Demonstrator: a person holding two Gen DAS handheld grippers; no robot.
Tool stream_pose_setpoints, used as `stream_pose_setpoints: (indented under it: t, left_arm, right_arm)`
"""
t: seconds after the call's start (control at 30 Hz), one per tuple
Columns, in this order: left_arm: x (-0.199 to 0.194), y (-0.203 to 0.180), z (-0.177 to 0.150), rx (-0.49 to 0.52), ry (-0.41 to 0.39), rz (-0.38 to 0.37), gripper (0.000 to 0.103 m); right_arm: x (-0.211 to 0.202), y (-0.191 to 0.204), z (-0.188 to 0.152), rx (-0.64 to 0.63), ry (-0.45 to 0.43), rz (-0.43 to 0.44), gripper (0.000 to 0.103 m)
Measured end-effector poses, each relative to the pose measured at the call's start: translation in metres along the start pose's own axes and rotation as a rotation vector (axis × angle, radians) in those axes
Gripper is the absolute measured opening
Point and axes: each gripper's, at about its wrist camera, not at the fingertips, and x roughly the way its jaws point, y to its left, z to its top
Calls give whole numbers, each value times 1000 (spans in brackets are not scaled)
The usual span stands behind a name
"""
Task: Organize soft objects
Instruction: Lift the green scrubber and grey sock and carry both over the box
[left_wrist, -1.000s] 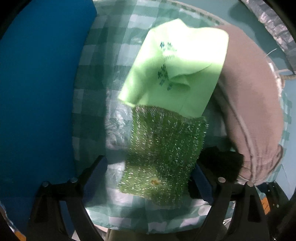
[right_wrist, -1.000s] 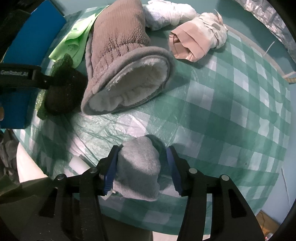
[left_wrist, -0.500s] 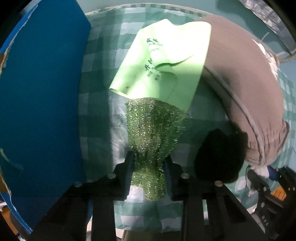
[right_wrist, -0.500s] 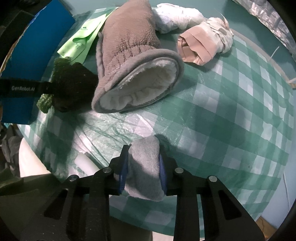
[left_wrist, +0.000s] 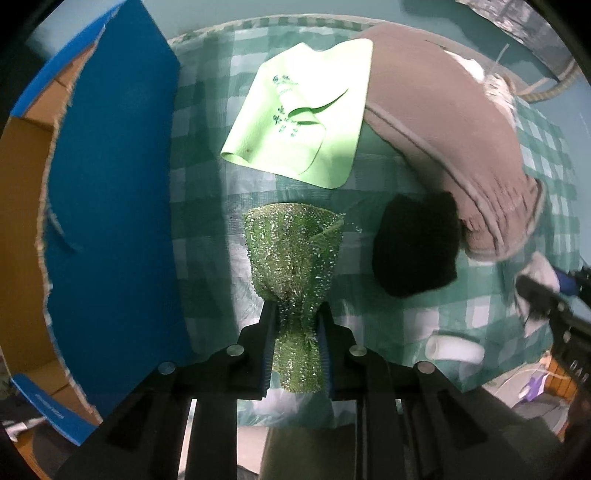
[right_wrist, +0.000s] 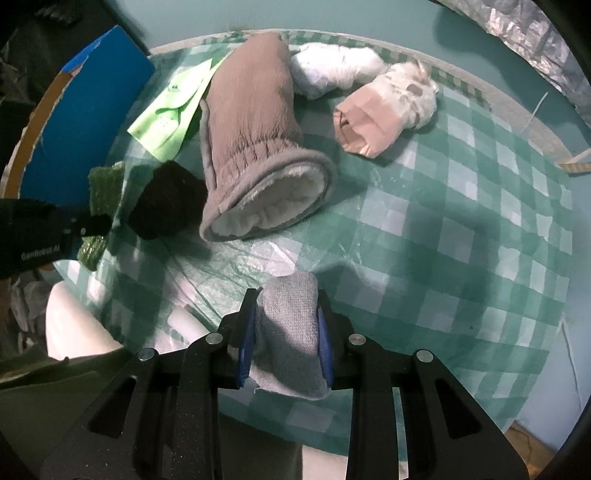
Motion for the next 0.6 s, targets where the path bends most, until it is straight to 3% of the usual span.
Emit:
stream_pose_setpoints:
  t: [0.6]
  left_arm:
    - [-76, -27, -52, 112, -104, 34, 21]
  right_arm:
    - [-52, 10, 16, -16, -80, 0, 27]
